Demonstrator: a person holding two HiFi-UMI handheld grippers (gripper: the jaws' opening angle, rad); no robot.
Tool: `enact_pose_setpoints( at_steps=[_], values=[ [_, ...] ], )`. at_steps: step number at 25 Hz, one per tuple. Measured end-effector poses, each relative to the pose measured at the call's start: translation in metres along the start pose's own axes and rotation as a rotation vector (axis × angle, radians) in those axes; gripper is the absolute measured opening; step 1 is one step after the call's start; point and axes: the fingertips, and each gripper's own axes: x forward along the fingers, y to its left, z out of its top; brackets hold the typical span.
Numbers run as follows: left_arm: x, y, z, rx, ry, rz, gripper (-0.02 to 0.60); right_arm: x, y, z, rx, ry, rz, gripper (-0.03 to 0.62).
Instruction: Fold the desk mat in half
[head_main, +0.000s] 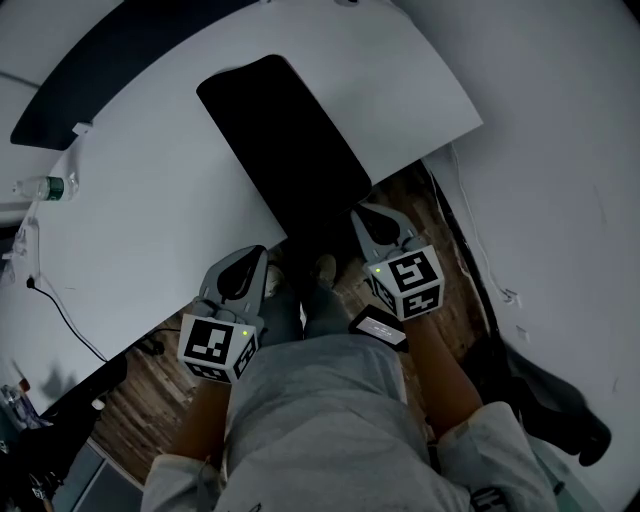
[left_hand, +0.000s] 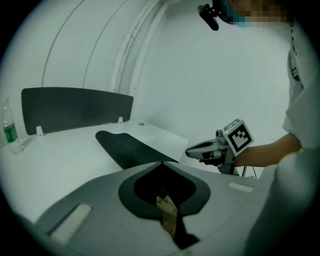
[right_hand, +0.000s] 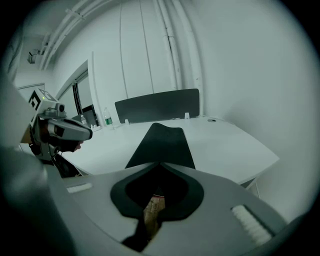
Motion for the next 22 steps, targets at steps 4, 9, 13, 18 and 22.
enact_pose_setpoints(
  at_steps=[4,9,13,18,22],
  values=[
    [-0.017,0.016,0.004,0.002,-0.004,0.012,0.018,-0.007,0.024,0.014,-0.004,-0.017,0.012,0.006],
    [-0.035,0.029,0.009,0.003,-0.013,0.024,0.018,-0.014,0.047,0.029,0.002,-0.038,0.030,0.006],
    [-0.047,0.028,0.018,0.009,-0.029,0.019,0.018,-0.024,0.063,0.042,0.007,-0.054,0.052,0.006],
    [-0.057,0.027,0.028,0.018,-0.044,0.012,0.018,-0.036,0.078,0.060,0.015,-0.087,0.070,0.006],
    [-0.062,0.026,0.036,0.021,-0.057,-0.002,0.018,-0.042,0.083,0.069,0.012,-0.096,0.077,0.006]
  ],
)
